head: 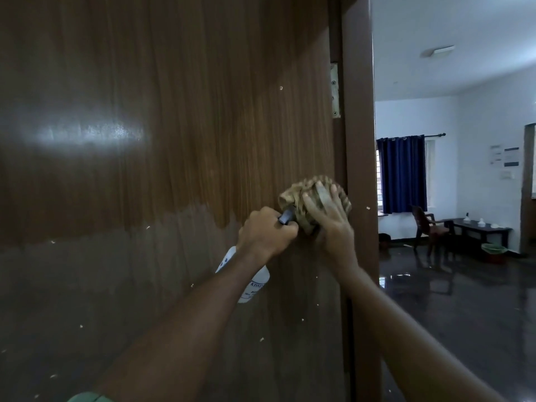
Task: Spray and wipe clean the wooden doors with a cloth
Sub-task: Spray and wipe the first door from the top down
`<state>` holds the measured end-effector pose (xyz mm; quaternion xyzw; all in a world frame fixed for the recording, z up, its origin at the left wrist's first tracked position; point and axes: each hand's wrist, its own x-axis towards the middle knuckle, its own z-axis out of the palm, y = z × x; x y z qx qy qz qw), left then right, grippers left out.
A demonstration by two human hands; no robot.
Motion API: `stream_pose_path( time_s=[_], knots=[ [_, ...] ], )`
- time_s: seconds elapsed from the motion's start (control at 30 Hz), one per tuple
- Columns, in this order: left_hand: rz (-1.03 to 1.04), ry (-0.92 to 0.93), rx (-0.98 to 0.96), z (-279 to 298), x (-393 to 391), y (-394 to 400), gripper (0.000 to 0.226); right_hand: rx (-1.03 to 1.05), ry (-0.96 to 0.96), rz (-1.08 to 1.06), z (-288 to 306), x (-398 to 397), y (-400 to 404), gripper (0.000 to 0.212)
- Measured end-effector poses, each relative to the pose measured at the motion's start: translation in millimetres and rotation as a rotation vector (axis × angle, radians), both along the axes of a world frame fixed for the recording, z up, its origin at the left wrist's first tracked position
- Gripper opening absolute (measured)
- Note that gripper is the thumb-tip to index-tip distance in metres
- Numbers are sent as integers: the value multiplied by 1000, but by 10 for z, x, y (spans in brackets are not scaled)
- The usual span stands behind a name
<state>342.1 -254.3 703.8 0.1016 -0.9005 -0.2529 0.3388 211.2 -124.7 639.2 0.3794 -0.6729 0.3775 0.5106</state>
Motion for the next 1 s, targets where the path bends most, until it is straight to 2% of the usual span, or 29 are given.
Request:
stream_pose_path(
  time_s=[0.07,0.13,0.23,0.37,0.43,0.6,0.67,0.73,0.83,0.9,1.0],
  knots=[
    [-11,47,40,-33,19,18,35,1,-29,-2,-597,72,-38,61],
    [-16,65,62,-73,36,3,37,22,-36,-22,-985,125,-49,58],
    [-30,79,61,-156,45,-68,37,-11,-35,6,-711,59,-40,46],
    [-42,111,74,-244,25,-151,37,-169,-80,-24,5,-16,-200,62],
    [-42,134,95,-273,29,-162,38,-202,-81,-31,-108,55,-283,65],
    [-26,164,192,-432,125,-219,39,-58,-112,-32,-1166,373,-392,68],
    [-11,163,215,-467,183,-258,37,-80,-122,16,-969,351,-424,59],
    [-5,166,255,-473,239,-314,34,-102,-119,44,-513,336,-500,55],
    [17,175,295,-522,286,-429,36,-137,-101,0,-84,363,-655,71],
    [33,187,307,-586,336,-479,38,-121,-103,-25,-286,464,-717,71],
    [50,217,275,-636,409,-520,42,-62,-145,-39,-1010,674,-764,65]
  ],
)
